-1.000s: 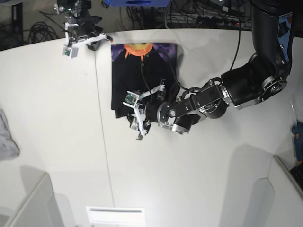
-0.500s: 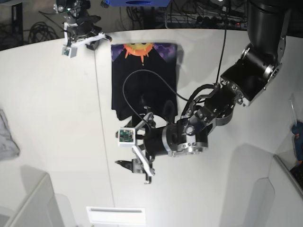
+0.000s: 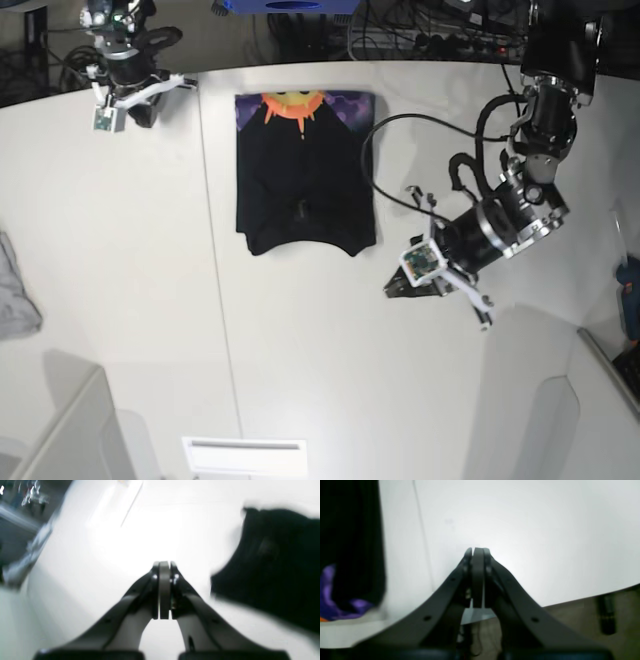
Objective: Fold the T-shirt properly
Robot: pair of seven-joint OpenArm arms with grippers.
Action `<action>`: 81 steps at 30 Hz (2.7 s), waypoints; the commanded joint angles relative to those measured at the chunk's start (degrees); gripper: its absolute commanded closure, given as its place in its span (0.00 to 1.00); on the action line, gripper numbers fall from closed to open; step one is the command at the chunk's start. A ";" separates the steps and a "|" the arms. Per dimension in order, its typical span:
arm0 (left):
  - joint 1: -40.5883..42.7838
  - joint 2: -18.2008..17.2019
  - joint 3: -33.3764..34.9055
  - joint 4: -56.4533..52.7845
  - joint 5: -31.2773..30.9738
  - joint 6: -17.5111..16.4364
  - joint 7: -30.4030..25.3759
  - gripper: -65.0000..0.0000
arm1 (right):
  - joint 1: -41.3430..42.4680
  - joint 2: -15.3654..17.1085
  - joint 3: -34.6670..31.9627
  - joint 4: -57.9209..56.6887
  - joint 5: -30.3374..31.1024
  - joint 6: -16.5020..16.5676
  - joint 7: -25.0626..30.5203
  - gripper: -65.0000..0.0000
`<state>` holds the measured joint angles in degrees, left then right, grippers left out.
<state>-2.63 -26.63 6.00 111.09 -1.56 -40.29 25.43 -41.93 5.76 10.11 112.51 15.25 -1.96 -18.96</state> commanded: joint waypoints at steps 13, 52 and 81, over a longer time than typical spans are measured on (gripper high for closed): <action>31.60 -3.04 -17.30 -0.36 -0.85 0.29 -29.78 1.00 | -10.07 2.90 0.13 2.70 -7.82 0.51 17.25 1.00; 60.96 0.48 -18.97 -31.04 -0.24 0.29 -57.21 1.00 | -27.56 3.43 -11.91 -2.13 -20.74 8.77 4.32 1.00; 44.35 0.65 -1.30 -72.10 -0.85 0.29 -56.60 1.00 | -6.73 3.34 -22.37 -40.82 -20.65 8.77 1.33 1.00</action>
<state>40.47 -25.36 4.84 38.76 -2.07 -39.44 -30.55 -47.48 9.13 -12.12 71.33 -5.37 6.59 -17.58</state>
